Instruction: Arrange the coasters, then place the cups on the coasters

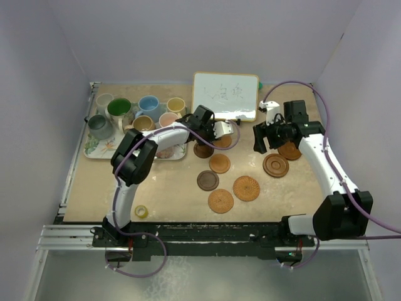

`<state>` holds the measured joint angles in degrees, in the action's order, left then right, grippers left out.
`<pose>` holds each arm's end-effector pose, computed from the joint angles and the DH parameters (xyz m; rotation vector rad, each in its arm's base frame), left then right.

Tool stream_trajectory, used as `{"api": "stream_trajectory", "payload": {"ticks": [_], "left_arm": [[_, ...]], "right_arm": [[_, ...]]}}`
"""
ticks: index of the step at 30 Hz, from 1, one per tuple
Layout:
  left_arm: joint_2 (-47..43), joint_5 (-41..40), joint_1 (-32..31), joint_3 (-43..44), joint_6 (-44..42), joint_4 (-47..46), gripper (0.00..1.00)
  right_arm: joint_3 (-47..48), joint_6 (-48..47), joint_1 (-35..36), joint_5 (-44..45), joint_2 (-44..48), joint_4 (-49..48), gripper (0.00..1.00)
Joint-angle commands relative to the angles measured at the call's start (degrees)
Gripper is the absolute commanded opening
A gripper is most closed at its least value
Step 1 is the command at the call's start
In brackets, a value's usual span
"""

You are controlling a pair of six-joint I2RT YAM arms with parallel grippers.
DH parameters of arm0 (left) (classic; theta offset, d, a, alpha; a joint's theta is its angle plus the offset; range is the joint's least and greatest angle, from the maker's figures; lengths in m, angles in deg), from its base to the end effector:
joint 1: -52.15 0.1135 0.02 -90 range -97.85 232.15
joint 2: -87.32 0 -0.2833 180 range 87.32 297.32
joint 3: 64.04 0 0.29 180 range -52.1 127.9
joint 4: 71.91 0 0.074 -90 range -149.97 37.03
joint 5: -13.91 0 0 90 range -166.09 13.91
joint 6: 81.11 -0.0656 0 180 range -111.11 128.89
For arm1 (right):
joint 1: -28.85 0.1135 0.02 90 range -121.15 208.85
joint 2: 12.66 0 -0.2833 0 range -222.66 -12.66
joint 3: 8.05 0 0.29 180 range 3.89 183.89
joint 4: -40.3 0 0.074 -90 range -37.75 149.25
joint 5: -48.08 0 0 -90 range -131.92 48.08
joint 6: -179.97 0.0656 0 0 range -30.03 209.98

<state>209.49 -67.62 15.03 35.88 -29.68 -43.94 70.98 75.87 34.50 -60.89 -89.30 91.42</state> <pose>0.4153 -0.3264 0.1368 1.5491 1.8872 -0.1695 0.3303 0.0541 0.2990 -0.5561 2.3208 0.3308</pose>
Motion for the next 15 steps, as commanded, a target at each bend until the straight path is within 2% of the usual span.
{"api": "stream_trajectory", "payload": {"ticks": [1,8,15], "left_arm": [[4.37,-0.89,0.51,3.06,0.08,2.62,0.36],[5.38,0.52,-0.13,6.40,1.70,3.73,0.36],[1.06,2.13,-0.14,6.77,2.90,4.11,0.41]], "right_arm": [[-0.44,1.87,-1.52,0.68,2.79,-2.29,0.81],[-0.60,1.89,-1.86,0.42,3.19,-2.43,0.81],[-1.05,0.83,-1.96,1.78,4.96,-4.63,0.81]]}}
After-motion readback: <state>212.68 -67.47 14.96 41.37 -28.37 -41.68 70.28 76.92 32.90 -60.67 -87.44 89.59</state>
